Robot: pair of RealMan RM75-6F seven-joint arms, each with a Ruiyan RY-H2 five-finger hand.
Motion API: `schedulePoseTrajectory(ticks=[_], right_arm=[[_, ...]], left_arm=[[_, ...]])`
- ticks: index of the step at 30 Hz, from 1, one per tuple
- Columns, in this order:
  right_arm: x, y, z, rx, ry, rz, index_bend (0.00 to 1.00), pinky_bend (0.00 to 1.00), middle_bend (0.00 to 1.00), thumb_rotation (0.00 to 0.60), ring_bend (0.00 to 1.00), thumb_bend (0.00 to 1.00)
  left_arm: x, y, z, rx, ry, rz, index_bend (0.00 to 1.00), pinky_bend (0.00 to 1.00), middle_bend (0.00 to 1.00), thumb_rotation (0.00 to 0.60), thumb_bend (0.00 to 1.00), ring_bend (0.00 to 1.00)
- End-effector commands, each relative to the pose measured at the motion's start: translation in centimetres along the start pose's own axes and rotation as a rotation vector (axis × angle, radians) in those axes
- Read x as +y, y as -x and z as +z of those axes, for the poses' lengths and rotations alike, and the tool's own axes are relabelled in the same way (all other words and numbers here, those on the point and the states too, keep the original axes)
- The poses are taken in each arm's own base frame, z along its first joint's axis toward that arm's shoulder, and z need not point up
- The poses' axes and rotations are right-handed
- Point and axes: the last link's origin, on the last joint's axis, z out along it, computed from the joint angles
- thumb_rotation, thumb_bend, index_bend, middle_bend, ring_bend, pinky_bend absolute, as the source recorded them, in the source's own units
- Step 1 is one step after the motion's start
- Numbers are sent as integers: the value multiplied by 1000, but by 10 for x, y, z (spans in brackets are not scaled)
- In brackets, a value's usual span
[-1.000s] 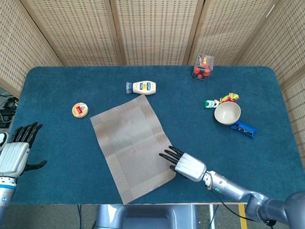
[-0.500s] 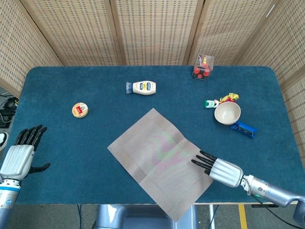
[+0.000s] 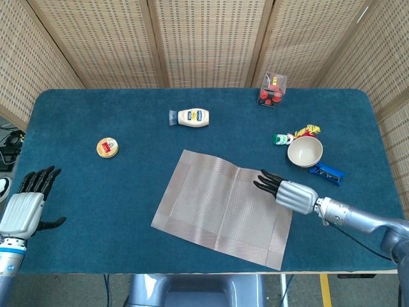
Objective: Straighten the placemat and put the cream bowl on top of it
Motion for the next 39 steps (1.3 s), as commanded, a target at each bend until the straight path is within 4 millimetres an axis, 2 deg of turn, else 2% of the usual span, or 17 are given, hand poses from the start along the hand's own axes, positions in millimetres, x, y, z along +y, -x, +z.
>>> schedulePoseTrajectory(ticks=[1, 6, 12, 13, 15, 16, 17, 19, 22, 24, 29, 30, 32, 36, 39], right_arm=[[10, -1, 23, 8, 4, -43, 701, 0, 66, 600, 0, 505], [18, -3, 48, 19, 16, -66, 702, 0, 64, 600, 0, 494], [16, -12, 67, 64, 19, -77, 695, 0, 69, 600, 0, 462], [15, -14, 69, 70, 21, -76, 656, 0, 59, 600, 0, 392], [14, -16, 71, 81, 34, -70, 454, 0, 24, 600, 0, 183], [14, -17, 71, 84, 49, -69, 286, 0, 4, 600, 0, 75], [14, -17, 71, 86, 64, -67, 143, 0, 0, 600, 0, 14], [15, -21, 68, 108, 114, -59, 27, 0, 0, 600, 0, 0], [17, -32, 60, 176, 189, -17, 0, 0, 0, 600, 0, 0], [20, -40, 47, 233, 264, 41, 0, 0, 0, 600, 0, 0], [23, -52, -2, 290, 476, 222, 0, 0, 0, 600, 0, 0], [23, -53, -19, 286, 543, 287, 0, 0, 0, 600, 0, 0], [20, -55, -42, 278, 619, 370, 0, 0, 0, 600, 0, 0], [7, -63, -90, 249, 775, 581, 0, 0, 0, 600, 0, 0], [-4, -66, -112, 211, 834, 687, 0, 0, 0, 600, 0, 0]], left_arm=[[-1, 0, 1, -1, -1, 0, 0, 0, 0, 600, 0, 0], [-3, -1, 2, -2, -8, -4, 0, 0, 0, 600, 0, 0], [-4, 0, 5, -8, -11, -5, 0, 0, 0, 600, 0, 0], [-4, 0, 5, -8, -11, -5, 0, 0, 0, 600, 0, 0], [-4, 0, 5, -9, -10, -5, 0, 0, 0, 600, 0, 0], [-4, -1, 5, -8, -9, -4, 0, 0, 0, 600, 0, 0], [-4, -1, 5, -8, -9, -5, 0, 0, 0, 600, 0, 0], [-3, -1, 4, -6, -6, -5, 0, 0, 0, 600, 0, 0], [-3, 0, 4, -8, 1, -2, 0, 0, 0, 600, 0, 0], [-1, 1, 5, -10, 15, 4, 0, 0, 0, 600, 0, 0], [2, 8, 10, -11, 66, 25, 0, 0, 0, 600, 0, 0], [3, 10, 12, -13, 82, 29, 0, 0, 0, 600, 0, 0], [6, 14, 17, -11, 113, 35, 0, 0, 0, 600, 0, 0], [19, 26, 38, 10, 245, 60, 0, 0, 0, 600, 0, 0], [31, 37, 60, 5, 370, 120, 56, 0, 0, 600, 0, 0]])
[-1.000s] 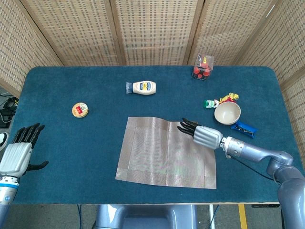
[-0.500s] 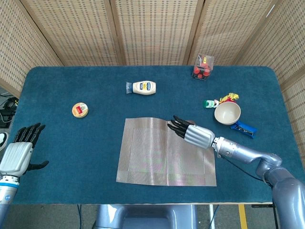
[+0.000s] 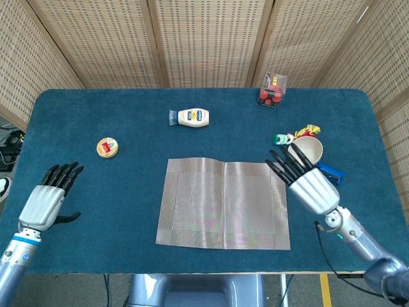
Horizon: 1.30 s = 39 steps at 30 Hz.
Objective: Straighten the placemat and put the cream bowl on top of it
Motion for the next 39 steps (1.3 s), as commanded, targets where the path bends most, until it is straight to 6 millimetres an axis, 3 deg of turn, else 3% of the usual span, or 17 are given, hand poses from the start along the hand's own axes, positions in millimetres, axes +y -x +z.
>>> schedulePoseTrajectory(ticks=[1, 5, 15, 26, 39], right_arm=[[21, -20, -50, -56, 217, 144, 0, 0, 0, 600, 0, 0], [18, -21, -70, -80, 327, 246, 0, 0, 0, 600, 0, 0], [12, -11, -105, -73, 508, 339, 0, 0, 0, 600, 0, 0], [11, -2, -116, -171, 562, 369, 0, 0, 0, 600, 0, 0], [10, -6, -115, -187, 562, 365, 0, 0, 0, 600, 0, 0]], left_arm=[[18, 17, 38, -3, 201, 64, 96, 0, 0, 600, 0, 0], [39, 32, 70, 10, 362, 141, 214, 0, 0, 600, 0, 0], [102, 73, 133, -21, 582, 242, 274, 0, 0, 600, 0, 0], [127, 101, 149, -47, 692, 353, 271, 0, 0, 600, 0, 0], [132, 115, 152, -46, 722, 375, 269, 0, 0, 600, 0, 0]])
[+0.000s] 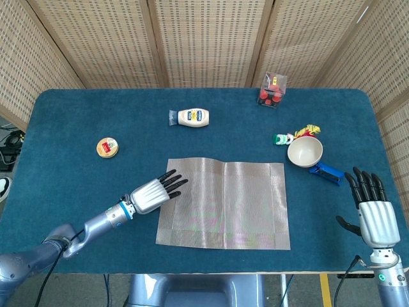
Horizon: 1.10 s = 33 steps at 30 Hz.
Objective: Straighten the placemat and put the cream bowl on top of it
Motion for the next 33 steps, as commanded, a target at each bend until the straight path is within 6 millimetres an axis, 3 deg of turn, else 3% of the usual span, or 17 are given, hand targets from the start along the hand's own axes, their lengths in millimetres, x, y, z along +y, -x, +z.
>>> schedulePoseTrajectory(ticks=[1, 7, 16, 26, 33], right_arm=[[0, -1, 0, 3, 0, 1, 0, 0, 0, 600, 0, 0], [-1, -2, -2, 11, -7, 3, 1, 0, 0, 600, 0, 0], [-4, -5, -4, 22, -24, 10, 2, 0, 0, 600, 0, 0], [-5, -6, -5, 21, -28, 13, 7, 0, 0, 600, 0, 0], [-5, -8, -5, 20, -29, 18, 14, 0, 0, 600, 0, 0]], left_arm=[[1, 0, 1, 3, 7, 6, 269, 0, 0, 600, 0, 0], [3, 3, 2, 2, 8, 12, 269, 0, 0, 600, 17, 0], [8, 4, 3, 3, 23, 12, 288, 0, 0, 600, 356, 0], [8, -1, 7, 19, 26, 15, 300, 0, 0, 600, 369, 0], [11, -1, 9, 19, 26, 8, 331, 0, 0, 600, 449, 0]])
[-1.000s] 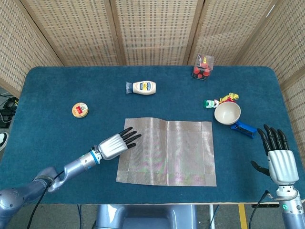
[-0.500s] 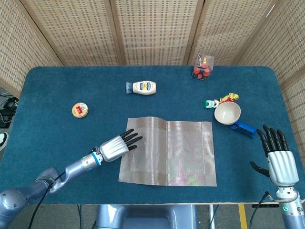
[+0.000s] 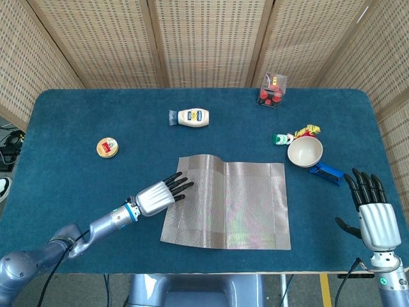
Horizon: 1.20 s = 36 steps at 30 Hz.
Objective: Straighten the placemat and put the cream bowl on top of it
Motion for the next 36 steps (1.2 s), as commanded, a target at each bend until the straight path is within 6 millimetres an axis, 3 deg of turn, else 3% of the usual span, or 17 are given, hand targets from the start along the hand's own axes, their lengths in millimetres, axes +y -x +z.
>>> schedulePoseTrajectory(ticks=[1, 9, 14, 23, 27, 36], right_arm=[[0, -1, 0, 4, -2, 1, 15, 0, 0, 600, 0, 0], [-1, -2, 0, 8, -7, 4, 21, 0, 0, 600, 0, 0], [-1, -3, 0, 10, -10, 6, 25, 0, 0, 600, 0, 0], [-2, -4, -1, 14, -13, 14, 29, 0, 0, 600, 0, 0], [-2, -5, -1, 18, -17, 18, 30, 0, 0, 600, 0, 0], [-4, -7, -3, 23, -23, 22, 36, 0, 0, 600, 0, 0]], left_arm=[[1, 1, 0, -5, 0, -2, 340, 0, 0, 600, 464, 0], [2, 4, 1, -6, -6, -10, 400, 0, 0, 600, 569, 0], [2, 4, 1, -5, -9, -18, 449, 0, 0, 600, 577, 0], [5, 5, 3, 7, -14, -53, 712, 0, 0, 600, 577, 0], [4, 4, 1, 18, -20, -64, 779, 0, 0, 600, 577, 0], [3, 3, -21, 33, -24, -79, 804, 0, 0, 600, 577, 0]])
